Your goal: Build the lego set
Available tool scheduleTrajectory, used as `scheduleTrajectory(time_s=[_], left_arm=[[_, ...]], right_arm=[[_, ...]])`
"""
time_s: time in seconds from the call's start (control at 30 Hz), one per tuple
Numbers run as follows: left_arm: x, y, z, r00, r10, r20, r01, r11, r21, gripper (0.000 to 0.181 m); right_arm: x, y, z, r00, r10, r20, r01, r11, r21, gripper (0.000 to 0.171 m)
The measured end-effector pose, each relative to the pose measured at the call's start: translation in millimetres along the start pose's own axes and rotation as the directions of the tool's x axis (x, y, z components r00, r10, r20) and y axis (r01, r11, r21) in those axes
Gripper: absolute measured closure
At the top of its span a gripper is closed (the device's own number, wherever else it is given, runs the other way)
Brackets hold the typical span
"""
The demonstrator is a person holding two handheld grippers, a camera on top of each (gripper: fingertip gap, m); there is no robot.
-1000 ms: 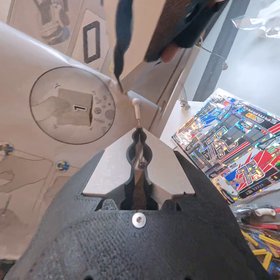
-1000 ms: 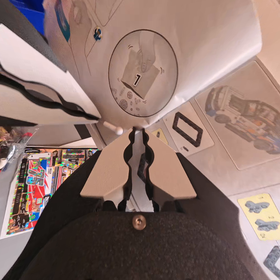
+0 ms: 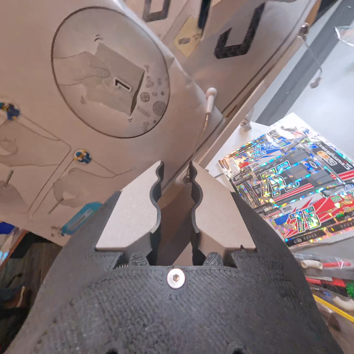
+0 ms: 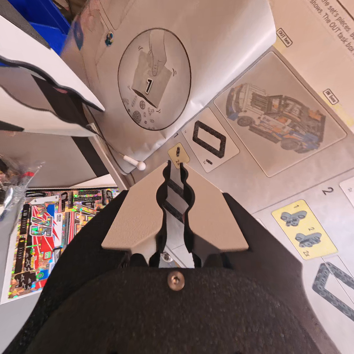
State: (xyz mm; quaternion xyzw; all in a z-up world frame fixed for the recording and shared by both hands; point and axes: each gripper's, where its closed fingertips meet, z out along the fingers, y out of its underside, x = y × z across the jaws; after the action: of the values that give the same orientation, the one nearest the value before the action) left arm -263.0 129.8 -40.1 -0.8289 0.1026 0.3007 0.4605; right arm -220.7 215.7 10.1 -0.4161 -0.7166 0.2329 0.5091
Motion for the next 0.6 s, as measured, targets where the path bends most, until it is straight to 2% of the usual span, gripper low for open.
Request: scheduleTrajectory(time_s=[0.1, 0.13, 0.2, 0.27, 0.37, 0.43, 0.6], left_arm=[[-11.1, 8.0, 0.9, 0.982, -0.187, 0.001, 0.187, 0.982, 0.017, 0.157], [-15.3, 14.2, 1.9, 0.957, -0.290, -0.015, 0.290, 0.957, 0.012, 0.155], [-21.7, 20.4, 2.5, 0.867, -0.491, -0.084, 0.494, 0.869, 0.027, 0.163], [-27.6, 23.7, 0.1, 0.800, -0.588, -0.118, 0.595, 0.803, 0.027, 0.165], [-32.9, 23.7, -8.9, 0.724, -0.674, -0.143, 0.684, 0.729, 0.025, 0.157], [-32.4, 17.0, -19.5, 0.710, -0.687, -0.157, 0.701, 0.712, 0.052, 0.151], [-3.9, -10.7, -42.2, 0.818, -0.550, -0.166, 0.572, 0.806, 0.149, 0.149]], right_arm=[[5.4, 6.3, -4.1, 0.999, -0.016, -0.034, 0.015, 1.000, -0.025, 0.169], [6.7, 8.0, -5.0, 0.999, -0.029, -0.042, 0.028, 0.999, -0.032, 0.171], [6.6, 10.0, -4.8, 0.999, -0.026, -0.043, 0.025, 0.999, -0.039, 0.168], [6.0, 10.3, -4.7, 0.999, -0.015, -0.043, 0.014, 0.999, -0.041, 0.166], [2.6, 9.7, -7.4, 0.999, -0.010, -0.032, 0.009, 1.000, -0.024, 0.163], [-0.6, 11.1, -14.0, 1.000, 0.024, -0.019, -0.024, 1.000, 0.003, 0.161], [-7.0, 33.0, -57.6, 0.988, 0.157, -0.009, -0.155, 0.980, 0.128, 0.159]])
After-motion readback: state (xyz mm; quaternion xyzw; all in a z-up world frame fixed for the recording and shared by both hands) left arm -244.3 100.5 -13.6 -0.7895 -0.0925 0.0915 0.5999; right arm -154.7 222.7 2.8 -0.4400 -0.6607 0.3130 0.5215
